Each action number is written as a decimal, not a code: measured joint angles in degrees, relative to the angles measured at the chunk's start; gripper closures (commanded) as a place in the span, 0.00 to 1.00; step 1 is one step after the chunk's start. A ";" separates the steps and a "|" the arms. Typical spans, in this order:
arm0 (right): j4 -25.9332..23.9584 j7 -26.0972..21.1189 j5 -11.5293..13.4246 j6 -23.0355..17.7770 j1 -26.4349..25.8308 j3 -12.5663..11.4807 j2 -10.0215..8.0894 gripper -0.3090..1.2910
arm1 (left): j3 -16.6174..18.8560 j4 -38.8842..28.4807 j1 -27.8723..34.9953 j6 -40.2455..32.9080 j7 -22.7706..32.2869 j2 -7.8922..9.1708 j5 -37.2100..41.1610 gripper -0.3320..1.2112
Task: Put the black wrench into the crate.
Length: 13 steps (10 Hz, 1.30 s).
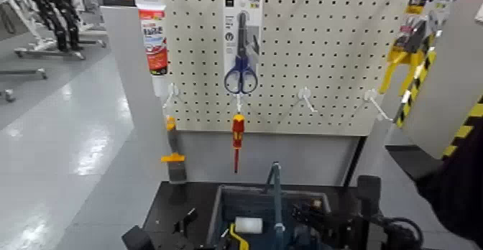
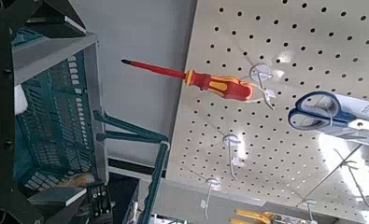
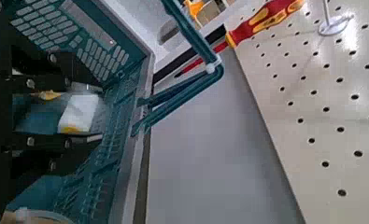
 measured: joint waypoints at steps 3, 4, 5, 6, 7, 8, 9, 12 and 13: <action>-0.59 0.84 0.00 -1.48 0.06 -0.24 0.06 0.22 | -0.03 0.00 0.07 0.00 -0.10 0.00 0.00 0.29; -0.75 0.95 -0.03 -1.64 0.07 -0.23 0.07 0.22 | -0.04 0.00 0.08 0.00 -0.10 0.00 0.04 0.29; -0.87 1.17 -0.06 -1.76 0.11 -0.31 0.07 0.22 | -0.08 0.00 0.08 0.00 -0.10 -0.03 0.08 0.29; -1.07 1.36 -0.07 -2.13 0.24 -0.41 0.10 0.22 | -0.10 0.00 0.08 0.00 -0.10 -0.07 0.08 0.29; -1.33 1.48 -0.06 -3.79 0.64 -0.55 0.16 0.22 | -0.11 0.00 0.14 -0.03 -0.10 -0.09 0.09 0.29; -1.57 1.48 -0.05 -6.11 1.28 -0.64 0.29 0.22 | -0.10 0.00 0.16 -0.08 -0.16 -0.09 0.09 0.29; -1.76 0.72 -0.06 -10.11 2.46 -0.60 0.50 0.22 | -0.10 0.00 0.16 -0.10 -0.19 -0.11 0.09 0.29; -2.78 -6.02 0.14 -24.97 9.21 0.15 1.15 0.23 | 0.09 -0.10 0.35 -0.18 -0.34 -0.12 0.09 0.29; -3.37 -7.97 0.37 -29.98 12.40 0.20 1.38 0.23 | 0.22 -0.16 0.44 -0.18 -0.37 -0.13 0.09 0.29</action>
